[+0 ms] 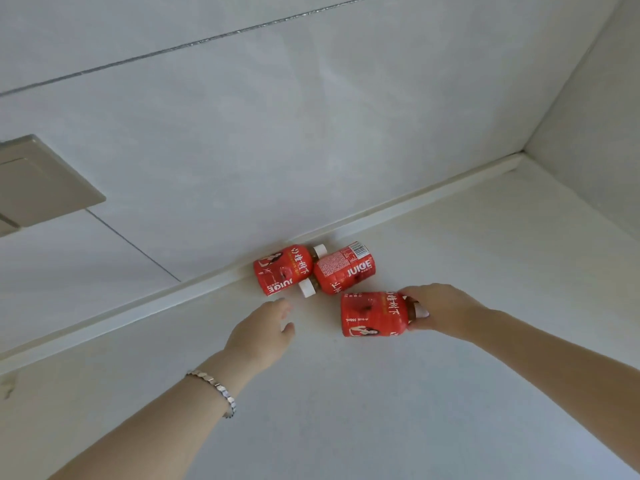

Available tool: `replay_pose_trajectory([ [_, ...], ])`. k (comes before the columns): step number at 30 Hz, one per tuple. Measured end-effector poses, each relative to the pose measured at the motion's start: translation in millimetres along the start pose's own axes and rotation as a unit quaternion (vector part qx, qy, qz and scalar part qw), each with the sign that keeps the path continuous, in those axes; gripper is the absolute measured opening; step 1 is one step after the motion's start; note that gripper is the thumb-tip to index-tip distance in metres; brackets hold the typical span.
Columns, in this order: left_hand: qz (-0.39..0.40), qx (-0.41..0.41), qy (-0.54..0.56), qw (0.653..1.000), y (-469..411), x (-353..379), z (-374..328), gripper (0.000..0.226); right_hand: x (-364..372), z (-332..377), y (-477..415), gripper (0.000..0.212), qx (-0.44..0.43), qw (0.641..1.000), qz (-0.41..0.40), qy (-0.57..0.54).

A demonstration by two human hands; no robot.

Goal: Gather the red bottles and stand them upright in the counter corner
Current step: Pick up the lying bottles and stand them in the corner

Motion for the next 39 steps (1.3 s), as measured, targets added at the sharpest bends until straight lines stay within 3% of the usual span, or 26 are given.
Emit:
replay_pose_trajectory([
  [4,-0.035,0.035,-0.015,0.999,-36,15,-25,0.051,-15,-9,23,0.025,-0.018,0.988,-0.039,-0.151],
  [6,-0.038,0.018,0.0,0.999,-49,26,-30,0.054,-24,-8,32,0.026,-0.02,0.979,-0.072,-0.187],
  [9,-0.07,0.0,0.099,0.993,-56,40,-30,0.037,-31,-10,41,0.02,0.005,0.973,-0.134,-0.189],
  [12,-0.083,0.012,0.193,0.978,-48,47,-33,0.018,-31,-16,51,0.018,0.058,0.974,-0.154,-0.153],
  [17,-0.1,0.029,0.259,0.96,-1,42,-43,0.025,-31,-10,68,0.03,0.05,0.992,-0.118,-0.007],
  [21,-0.105,-0.019,0.295,0.95,46,24,-28,0.025,-26,19,81,0.039,0.014,0.992,-0.093,0.088],
  [26,-0.1,-0.036,0.211,0.972,115,0,19,0.031,-17,81,103,0.042,-0.07,0.961,-0.072,0.259],
  [29,-0.097,-0.056,0.179,0.978,158,-10,59,0.033,-10,132,115,0.035,-0.109,0.963,-0.063,0.238],
  [34,-0.126,-0.091,0.15,0.976,235,-36,142,0.03,13,242,127,0.045,-0.159,0.963,-0.066,0.207],
  [39,-0.19,-0.155,0.176,0.953,327,-64,256,0.026,51,380,136,0.043,-0.214,0.963,-0.056,0.151],
])
Point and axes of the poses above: each hand's wrist, its own y-axis away from the middle knuckle, its own x-axis out of the palm, z = x × y, the point moved 5 cm from there along -y, towards the middle knuckle, and after that the axes turned 5 degrees about y, right-handed, at the moved point
